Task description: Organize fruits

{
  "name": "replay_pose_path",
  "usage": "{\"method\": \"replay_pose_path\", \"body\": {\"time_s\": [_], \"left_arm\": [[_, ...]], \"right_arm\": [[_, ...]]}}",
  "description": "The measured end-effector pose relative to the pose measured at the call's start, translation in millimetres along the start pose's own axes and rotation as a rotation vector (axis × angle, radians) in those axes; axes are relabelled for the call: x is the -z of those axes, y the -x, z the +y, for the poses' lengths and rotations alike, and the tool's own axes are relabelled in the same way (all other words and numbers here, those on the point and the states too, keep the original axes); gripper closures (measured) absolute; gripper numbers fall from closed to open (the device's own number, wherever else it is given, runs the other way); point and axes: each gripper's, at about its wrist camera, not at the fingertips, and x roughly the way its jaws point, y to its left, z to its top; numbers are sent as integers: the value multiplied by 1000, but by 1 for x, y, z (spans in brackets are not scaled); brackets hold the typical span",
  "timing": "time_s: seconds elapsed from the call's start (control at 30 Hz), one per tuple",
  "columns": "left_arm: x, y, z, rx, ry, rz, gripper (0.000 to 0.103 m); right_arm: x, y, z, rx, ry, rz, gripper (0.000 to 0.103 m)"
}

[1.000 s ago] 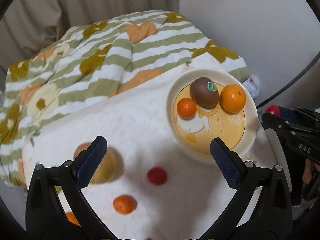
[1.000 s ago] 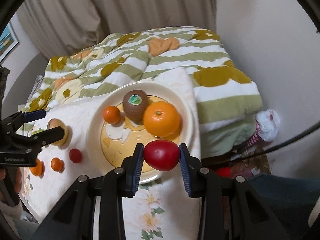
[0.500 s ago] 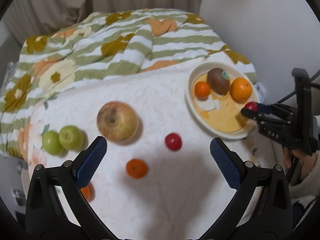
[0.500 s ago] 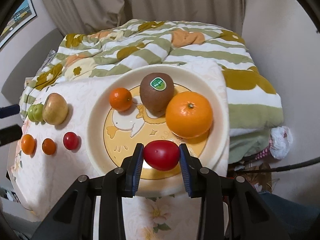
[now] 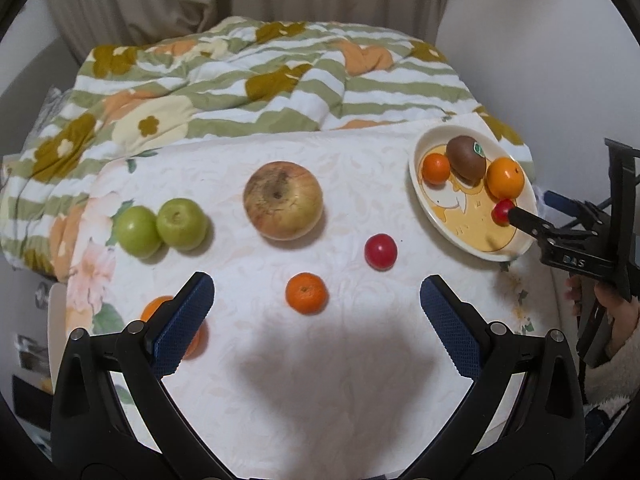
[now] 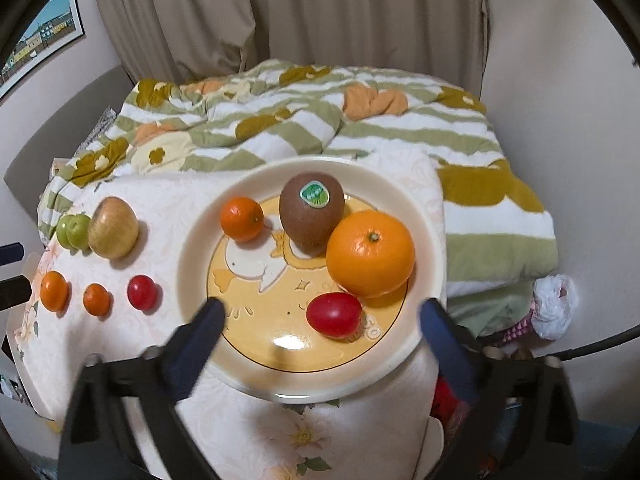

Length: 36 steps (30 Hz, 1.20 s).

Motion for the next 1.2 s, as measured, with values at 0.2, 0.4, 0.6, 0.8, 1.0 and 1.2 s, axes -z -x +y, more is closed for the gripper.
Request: {"method": "replay_pose_path", "body": {"time_s": [0.2, 0.4, 0.6, 0.8, 1.0, 1.2], "left_arm": [[13, 23, 14, -20, 42, -53, 0], [24, 49, 36, -58, 102, -78, 0], [36, 76, 59, -95, 141, -128, 0], [47, 95, 96, -92, 170, -166, 0], [48, 98, 136, -48, 120, -154, 0], [45, 97, 172, -1, 55, -142, 0]], "right_arm": [[1, 22, 4, 23, 5, -24, 1], [-2, 46, 6, -24, 2, -36, 0], [-7, 77, 23, 20, 37, -52, 0], [-16, 101, 55, 15, 45, -86, 0], [-23, 112, 93, 48, -38, -115, 0], [-22, 102, 137, 86, -121, -78, 0]]}}
